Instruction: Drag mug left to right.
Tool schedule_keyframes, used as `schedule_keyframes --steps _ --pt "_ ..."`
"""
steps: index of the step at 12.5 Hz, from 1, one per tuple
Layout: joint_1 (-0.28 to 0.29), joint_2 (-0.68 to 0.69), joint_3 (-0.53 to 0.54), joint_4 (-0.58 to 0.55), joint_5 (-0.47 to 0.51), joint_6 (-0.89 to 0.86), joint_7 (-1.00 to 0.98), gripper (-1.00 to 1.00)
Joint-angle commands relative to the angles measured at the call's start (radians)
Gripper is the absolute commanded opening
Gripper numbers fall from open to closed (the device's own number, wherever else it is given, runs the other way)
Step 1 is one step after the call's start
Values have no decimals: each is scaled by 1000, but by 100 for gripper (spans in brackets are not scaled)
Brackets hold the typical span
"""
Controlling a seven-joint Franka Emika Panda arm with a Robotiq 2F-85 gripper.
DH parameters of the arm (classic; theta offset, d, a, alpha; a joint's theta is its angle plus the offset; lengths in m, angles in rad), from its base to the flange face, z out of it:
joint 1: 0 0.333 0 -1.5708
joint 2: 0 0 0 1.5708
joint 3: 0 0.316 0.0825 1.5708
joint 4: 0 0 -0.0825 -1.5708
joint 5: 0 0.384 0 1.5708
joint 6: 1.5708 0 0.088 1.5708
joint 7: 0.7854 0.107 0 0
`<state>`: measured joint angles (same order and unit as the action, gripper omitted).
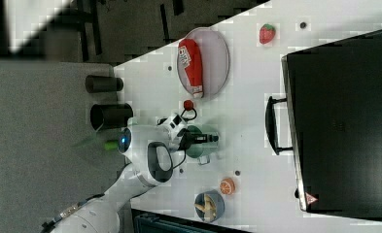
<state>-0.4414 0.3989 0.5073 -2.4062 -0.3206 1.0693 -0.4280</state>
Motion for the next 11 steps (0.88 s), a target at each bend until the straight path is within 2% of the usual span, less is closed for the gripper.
schedule_keyframes --steps 1,11 --pt "-63 -23 -13 5 1 -3 -108 -65" --pt "-196 -25 -34 8 1 -11 -210 -65"
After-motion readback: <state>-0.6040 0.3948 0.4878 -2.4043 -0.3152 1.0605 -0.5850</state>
